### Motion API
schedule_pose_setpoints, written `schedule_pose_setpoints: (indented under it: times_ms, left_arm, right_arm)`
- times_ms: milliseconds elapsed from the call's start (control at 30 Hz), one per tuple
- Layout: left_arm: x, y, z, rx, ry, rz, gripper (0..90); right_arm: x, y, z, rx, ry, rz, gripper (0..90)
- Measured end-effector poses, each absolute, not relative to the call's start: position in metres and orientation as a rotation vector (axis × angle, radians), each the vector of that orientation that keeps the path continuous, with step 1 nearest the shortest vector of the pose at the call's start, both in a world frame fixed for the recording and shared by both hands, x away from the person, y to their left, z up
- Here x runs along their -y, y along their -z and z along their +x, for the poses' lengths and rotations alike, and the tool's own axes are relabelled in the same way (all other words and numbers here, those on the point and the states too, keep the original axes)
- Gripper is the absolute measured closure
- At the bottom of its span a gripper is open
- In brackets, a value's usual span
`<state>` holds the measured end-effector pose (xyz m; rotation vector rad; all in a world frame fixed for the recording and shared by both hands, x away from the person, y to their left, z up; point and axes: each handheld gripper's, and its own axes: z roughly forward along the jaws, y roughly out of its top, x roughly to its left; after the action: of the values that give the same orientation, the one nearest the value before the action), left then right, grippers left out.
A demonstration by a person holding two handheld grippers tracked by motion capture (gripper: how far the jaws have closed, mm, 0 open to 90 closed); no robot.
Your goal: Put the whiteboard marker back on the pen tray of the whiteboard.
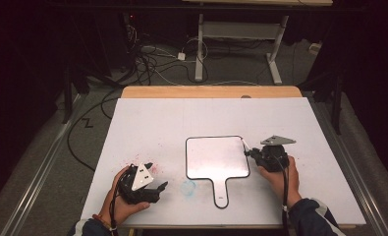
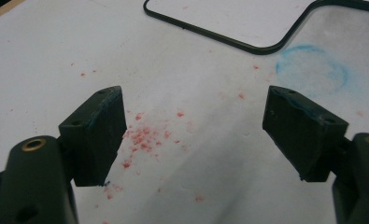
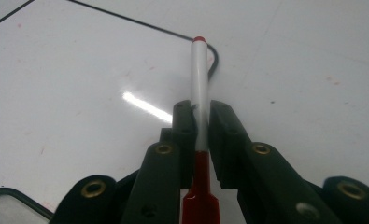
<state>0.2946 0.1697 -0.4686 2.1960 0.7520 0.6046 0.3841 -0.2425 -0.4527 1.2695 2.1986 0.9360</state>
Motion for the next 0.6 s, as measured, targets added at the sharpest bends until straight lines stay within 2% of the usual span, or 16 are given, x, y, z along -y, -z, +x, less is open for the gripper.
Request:
schedule_pose_setpoints:
  times_ms: [233, 267, 300, 433, 600]
  left_arm:
    - [-0.170, 0.469, 0.295, -0.750, -0.604, 2.197, 20.5]
    - [-0.170, 0.469, 0.295, -0.748, -0.602, 2.198, 20.5]
    - [-0.170, 0.469, 0.295, -0.739, -0.613, 2.199, 20.5]
    - [-0.169, 0.469, 0.295, -0.747, -0.601, 2.203, 20.5]
    - [-0.168, 0.470, 0.295, -0.746, -0.600, 2.207, 20.5]
  right_arm:
    - [0.234, 0.464, 0.392, -2.225, -0.915, 1.283, 80.0]
    - [0.233, 0.463, 0.393, -2.226, -0.911, 1.265, 78.8]
    - [0.232, 0.463, 0.394, -2.224, -0.921, 1.250, 73.0]
    - [0.229, 0.461, 0.398, -2.180, -0.893, 1.218, 68.7]
    - [0.229, 0.466, 0.407, -2.190, -0.880, 1.229, 68.9]
